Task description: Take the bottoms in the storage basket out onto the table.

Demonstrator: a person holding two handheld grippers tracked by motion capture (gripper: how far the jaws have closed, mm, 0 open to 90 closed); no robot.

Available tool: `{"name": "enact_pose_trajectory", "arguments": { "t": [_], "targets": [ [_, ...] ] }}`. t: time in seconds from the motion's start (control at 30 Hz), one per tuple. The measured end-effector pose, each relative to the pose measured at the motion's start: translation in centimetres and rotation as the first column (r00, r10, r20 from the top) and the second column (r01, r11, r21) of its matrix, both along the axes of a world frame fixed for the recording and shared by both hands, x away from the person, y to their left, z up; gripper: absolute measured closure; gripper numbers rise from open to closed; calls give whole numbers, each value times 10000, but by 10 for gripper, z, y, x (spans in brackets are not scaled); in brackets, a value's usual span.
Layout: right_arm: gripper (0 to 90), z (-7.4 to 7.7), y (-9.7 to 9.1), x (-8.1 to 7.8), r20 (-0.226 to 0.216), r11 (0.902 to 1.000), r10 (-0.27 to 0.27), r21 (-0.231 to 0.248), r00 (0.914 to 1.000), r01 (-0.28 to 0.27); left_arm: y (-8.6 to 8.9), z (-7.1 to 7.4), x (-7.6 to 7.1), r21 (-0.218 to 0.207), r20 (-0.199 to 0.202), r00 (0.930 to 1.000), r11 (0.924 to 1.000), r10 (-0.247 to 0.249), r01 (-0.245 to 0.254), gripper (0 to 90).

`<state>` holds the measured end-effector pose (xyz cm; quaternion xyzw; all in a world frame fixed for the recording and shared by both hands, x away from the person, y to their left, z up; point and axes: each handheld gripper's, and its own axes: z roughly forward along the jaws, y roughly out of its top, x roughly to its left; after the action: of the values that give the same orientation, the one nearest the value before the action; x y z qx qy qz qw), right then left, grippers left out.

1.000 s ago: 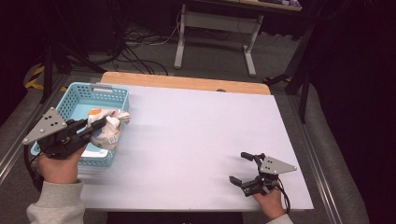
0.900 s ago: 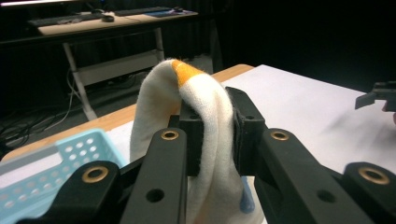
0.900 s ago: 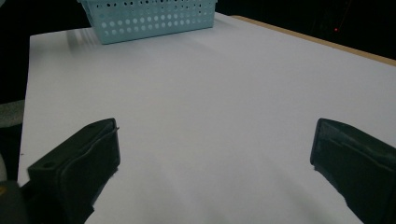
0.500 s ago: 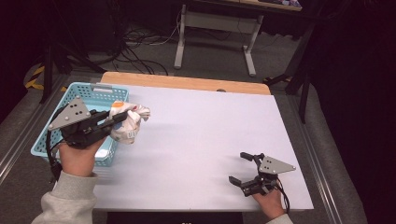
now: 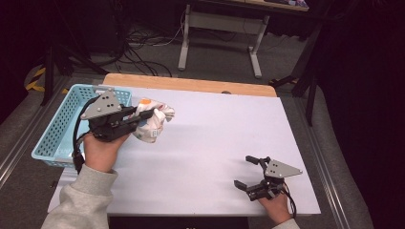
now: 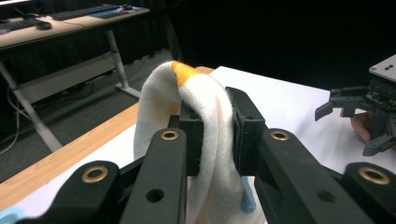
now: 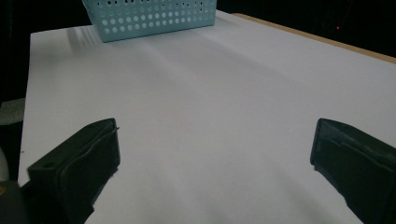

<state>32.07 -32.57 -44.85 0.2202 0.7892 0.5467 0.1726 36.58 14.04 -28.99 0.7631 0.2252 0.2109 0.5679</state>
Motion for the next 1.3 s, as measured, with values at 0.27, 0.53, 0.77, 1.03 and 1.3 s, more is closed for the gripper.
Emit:
{"name": "enact_pose_trajectory", "arguments": {
  "t": [0.27, 0.53, 0.77, 1.03, 1.3],
  "targets": [
    [20, 0, 0, 0, -20, 10000, 59, -5, 10000, -59, -23, -3, 15, 386, -74, 9993, 9986, -360, 363, 782],
    [20, 0, 0, 0, -10, 10000, 67, -21, 10000, -67, -51, -8, 24, 520, -133, 9967, 9954, -798, 804, 782],
    [20, 0, 0, 0, -4, 10000, 89, -10, 10000, -89, -72, -17, 31, 434, -274, 9928, 9921, -1163, 1174, 782],
    [20, 0, 0, 0, -5, 10000, 92, 8, 10000, -92, -92, -27, 39, 560, -409, 9896, 9885, -1382, 1403, 781],
    [20, 0, 0, 0, -13, 9999, 110, -1, 9999, -110, -106, -35, 45, 658, -474, 9881, 9866, -1461, 1490, 777]
  ]
}}
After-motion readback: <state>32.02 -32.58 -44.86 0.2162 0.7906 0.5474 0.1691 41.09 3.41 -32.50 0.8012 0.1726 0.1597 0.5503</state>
